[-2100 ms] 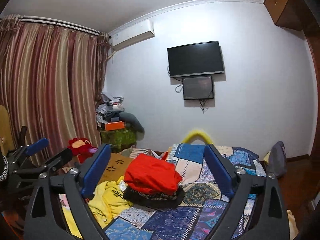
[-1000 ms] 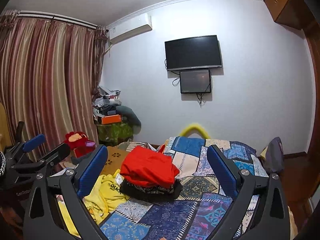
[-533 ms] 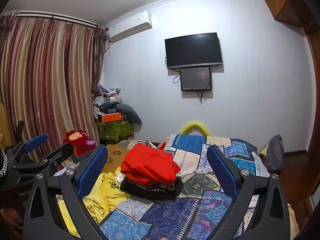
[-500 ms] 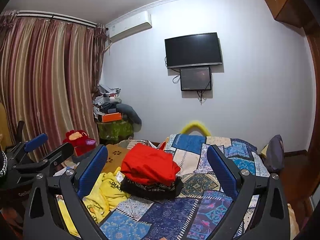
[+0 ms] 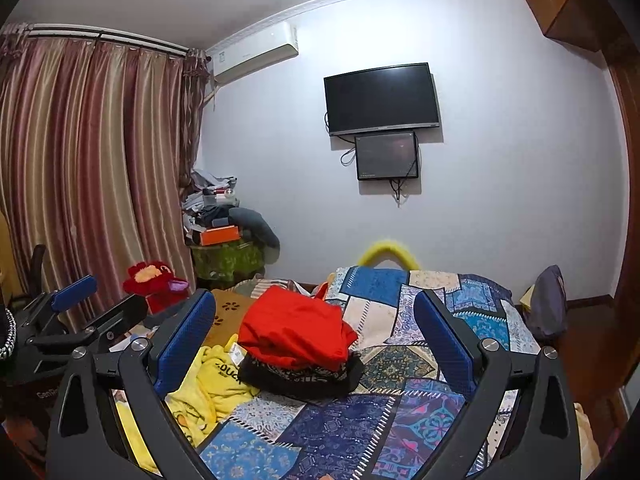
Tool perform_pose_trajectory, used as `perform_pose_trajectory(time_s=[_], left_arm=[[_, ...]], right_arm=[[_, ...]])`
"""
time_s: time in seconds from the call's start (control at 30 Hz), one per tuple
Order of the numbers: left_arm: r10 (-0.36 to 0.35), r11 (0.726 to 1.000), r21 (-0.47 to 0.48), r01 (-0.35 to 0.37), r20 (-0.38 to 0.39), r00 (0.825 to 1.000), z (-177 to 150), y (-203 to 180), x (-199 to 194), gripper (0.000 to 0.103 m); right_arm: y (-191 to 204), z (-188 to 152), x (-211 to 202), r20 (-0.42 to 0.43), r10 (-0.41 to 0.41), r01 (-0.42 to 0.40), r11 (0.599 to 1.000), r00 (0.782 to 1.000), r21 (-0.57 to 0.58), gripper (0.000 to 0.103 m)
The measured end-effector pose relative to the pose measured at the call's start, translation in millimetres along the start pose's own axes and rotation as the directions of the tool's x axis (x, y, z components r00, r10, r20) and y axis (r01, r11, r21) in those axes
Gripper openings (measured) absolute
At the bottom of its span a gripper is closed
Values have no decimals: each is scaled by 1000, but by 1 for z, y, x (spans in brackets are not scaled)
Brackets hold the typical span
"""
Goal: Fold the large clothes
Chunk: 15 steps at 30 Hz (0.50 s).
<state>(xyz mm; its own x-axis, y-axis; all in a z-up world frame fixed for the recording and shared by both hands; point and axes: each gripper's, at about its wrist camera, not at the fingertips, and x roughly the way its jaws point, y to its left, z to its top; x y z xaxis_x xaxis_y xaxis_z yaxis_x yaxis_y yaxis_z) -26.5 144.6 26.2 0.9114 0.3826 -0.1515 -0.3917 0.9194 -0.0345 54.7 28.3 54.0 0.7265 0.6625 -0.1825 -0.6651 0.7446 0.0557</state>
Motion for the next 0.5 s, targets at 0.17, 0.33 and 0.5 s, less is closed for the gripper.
perform_pose_trajectory(time_s=[0.17, 0.33, 0.5], left_arm=[[-6, 1000, -1, 6, -1, 1000, -2, -2, 0, 103], [-3, 1000, 5, 3, -6, 1000, -2, -4, 1, 103], [3, 1000, 0, -3, -12, 1000, -4, -3, 3, 103]], right_arm=[[-2, 0, -1, 5, -6, 6, 1000, 1000, 15, 99], [-3, 0, 1, -2, -6, 6, 1000, 1000, 17, 99], [-2, -2, 1, -9, -5, 5, 1000, 1000, 13, 99]])
